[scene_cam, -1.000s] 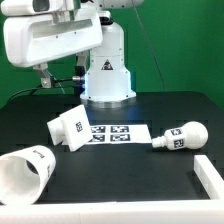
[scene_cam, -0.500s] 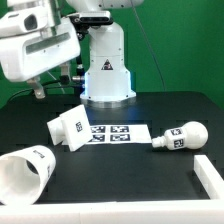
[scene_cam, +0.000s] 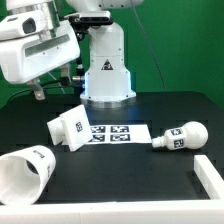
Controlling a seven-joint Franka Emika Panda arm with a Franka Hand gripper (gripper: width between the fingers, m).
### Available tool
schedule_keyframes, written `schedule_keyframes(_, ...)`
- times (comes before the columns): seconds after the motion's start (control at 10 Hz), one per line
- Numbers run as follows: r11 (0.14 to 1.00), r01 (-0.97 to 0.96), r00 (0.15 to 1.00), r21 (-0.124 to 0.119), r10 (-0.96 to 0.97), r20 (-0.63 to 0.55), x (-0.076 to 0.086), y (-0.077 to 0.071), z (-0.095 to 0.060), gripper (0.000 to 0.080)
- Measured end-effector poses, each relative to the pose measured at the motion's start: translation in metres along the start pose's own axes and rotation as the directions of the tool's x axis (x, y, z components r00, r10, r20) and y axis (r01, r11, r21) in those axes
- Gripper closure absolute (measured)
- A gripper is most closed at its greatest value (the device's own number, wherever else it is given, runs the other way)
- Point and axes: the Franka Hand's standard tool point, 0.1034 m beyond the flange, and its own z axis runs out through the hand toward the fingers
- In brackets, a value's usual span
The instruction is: Assemble lamp
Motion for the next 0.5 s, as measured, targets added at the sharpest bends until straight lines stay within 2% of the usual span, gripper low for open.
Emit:
schedule_keyframes(0.2,0.999,0.05,0.997,-0.003,-0.05,-0.052,-0.017,-0.011,0.012,0.0099)
schedule_keyframes(0.3,0.999,0.035,0.997,0.009,-0.034,-0.069,-0.02,-0.017,0.023,0.0099)
schedule_keyframes(0.5,0.998,0.026,0.997,0.053,-0.022,-0.076,-0.023,-0.022,0.038,0.0099)
